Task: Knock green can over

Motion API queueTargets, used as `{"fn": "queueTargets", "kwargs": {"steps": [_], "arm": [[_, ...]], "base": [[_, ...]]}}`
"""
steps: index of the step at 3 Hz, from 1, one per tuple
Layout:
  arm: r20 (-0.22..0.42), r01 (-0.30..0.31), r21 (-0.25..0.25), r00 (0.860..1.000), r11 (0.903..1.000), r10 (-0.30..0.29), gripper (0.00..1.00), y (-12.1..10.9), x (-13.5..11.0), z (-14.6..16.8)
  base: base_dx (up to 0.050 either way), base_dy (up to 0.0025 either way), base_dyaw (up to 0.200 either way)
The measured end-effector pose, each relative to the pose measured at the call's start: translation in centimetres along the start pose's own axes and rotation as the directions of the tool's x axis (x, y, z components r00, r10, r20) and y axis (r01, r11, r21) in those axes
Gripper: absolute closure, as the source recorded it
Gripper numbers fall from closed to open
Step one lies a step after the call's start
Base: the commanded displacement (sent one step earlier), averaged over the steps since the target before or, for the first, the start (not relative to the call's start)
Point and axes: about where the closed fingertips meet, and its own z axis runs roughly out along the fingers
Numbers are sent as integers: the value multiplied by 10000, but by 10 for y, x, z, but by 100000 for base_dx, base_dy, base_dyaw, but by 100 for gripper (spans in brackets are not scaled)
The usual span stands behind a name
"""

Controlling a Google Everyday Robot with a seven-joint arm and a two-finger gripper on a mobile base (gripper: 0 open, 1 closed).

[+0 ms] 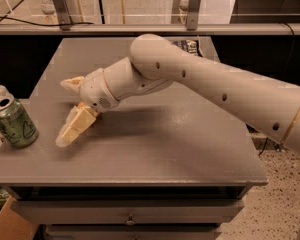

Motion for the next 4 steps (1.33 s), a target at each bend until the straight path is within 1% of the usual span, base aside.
{"fn": "queueTargets", "kwargs": {"steps": [1,3,4], "arm": [[288,-217,-217,9993,9995,223,0,-1,-9,33],[287,-214,-218,9993,9995,220,0,-1,-10,33],[63,318,-335,9995,9989,-316,0,-2,-31,22]], "base": [[0,0,0],[0,0,0],[0,0,0]]}}
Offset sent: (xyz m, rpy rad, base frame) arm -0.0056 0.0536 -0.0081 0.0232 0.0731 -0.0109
